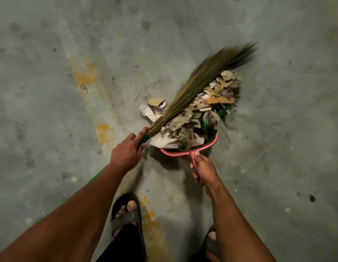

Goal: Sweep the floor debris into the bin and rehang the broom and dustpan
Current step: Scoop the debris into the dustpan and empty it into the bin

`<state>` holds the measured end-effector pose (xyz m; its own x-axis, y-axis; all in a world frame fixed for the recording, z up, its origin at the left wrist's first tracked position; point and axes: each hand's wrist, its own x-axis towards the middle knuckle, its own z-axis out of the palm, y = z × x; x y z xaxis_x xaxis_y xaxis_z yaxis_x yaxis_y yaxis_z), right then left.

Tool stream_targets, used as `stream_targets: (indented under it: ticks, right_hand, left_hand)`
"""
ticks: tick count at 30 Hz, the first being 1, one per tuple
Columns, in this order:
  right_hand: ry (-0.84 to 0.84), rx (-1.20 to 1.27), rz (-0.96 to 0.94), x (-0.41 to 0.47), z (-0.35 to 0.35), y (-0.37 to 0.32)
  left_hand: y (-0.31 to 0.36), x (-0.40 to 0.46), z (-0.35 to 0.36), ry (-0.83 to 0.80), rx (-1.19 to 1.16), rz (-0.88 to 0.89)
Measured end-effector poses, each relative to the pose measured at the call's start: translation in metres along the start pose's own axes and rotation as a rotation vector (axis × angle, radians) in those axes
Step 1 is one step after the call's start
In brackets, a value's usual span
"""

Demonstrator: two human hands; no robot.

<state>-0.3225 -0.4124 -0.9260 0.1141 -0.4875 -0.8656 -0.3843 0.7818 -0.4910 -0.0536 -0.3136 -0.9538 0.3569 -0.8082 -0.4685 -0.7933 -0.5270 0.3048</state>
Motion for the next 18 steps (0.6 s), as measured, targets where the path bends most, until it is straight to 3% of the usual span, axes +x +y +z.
stream_targets:
  ticks: [10,18]
  right_hand:
    - [-0.092,0.118,0.007,-0.04,-0.007,0.025]
    - [-0.127,0.17,-0.039,-0.108,-0.047,0.036]
  left_hand:
    - [0.024,-0.022,-0.048,0.276,-0.153,-0.081]
    - [0.06,-0.076,-0.085,0.337,-0.199,-0.186]
